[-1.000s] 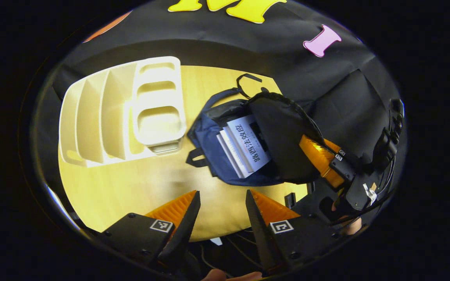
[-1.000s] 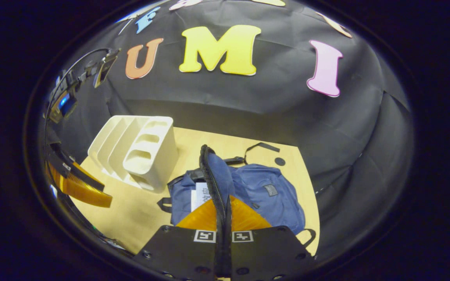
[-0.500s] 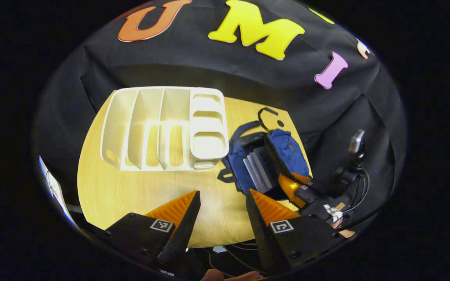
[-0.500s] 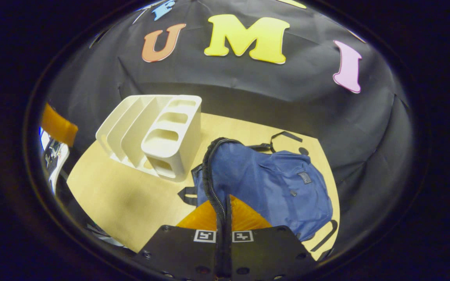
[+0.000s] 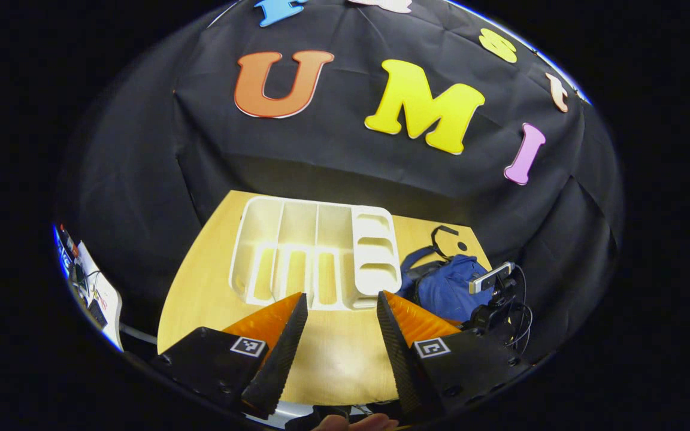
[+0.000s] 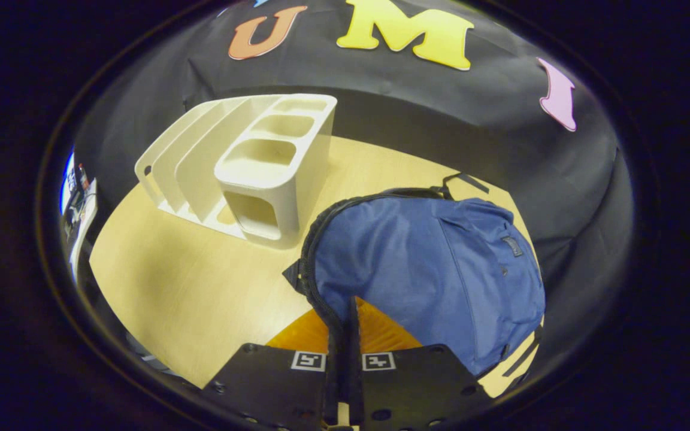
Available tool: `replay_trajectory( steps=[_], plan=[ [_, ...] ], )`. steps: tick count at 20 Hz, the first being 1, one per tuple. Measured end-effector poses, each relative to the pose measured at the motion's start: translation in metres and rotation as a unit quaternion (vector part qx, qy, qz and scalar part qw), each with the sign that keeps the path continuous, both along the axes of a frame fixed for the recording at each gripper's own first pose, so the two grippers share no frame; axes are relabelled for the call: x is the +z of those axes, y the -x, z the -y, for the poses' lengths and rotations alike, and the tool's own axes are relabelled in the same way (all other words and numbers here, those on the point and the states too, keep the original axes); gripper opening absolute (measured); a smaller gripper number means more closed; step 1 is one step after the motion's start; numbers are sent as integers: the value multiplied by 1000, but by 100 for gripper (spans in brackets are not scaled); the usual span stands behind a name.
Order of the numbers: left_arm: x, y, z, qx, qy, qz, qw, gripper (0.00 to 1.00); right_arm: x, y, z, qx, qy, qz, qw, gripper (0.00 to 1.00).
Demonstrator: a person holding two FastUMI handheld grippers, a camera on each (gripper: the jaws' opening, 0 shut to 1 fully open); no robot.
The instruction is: Open the schoolbag, grab two books from the bookshelf and put them into the schoolbag.
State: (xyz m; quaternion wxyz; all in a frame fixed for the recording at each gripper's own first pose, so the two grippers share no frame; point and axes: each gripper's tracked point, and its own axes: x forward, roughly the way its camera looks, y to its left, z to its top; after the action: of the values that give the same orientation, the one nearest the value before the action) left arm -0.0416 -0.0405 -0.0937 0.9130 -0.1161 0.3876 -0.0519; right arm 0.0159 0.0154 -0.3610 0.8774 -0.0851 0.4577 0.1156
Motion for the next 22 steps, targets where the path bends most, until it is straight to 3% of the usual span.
replay_trajectory(
  steps=[5,6,7,8,9,14,18,22],
  plan=[
    [9,-4,-22,27,1,24,999,75,-8,6,-18,-8,-29,-20,999,54],
    [11,-7,-24,31,2,30,999,75,0,7,-22,-6,-34,-14,999,63],
    [14,-8,-27,36,2,38,999,75,10,6,-26,-1,-40,-4,999,79],
    [17,-12,-29,39,-3,47,998,75,22,5,-31,5,-50,8,999,82],
    [20,-15,-30,38,-4,55,998,75,35,3,-36,9,-62,22,998,94],
    [55,-45,-34,34,-24,133,990,76,148,-22,-39,0,-115,154,981,95],
    [92,-73,-37,35,-51,207,976,83,260,-41,-13,-25,-119,294,948,95],
    [123,-80,-30,45,-54,259,963,95,337,-40,11,-54,-114,390,912,95]
  ],
)
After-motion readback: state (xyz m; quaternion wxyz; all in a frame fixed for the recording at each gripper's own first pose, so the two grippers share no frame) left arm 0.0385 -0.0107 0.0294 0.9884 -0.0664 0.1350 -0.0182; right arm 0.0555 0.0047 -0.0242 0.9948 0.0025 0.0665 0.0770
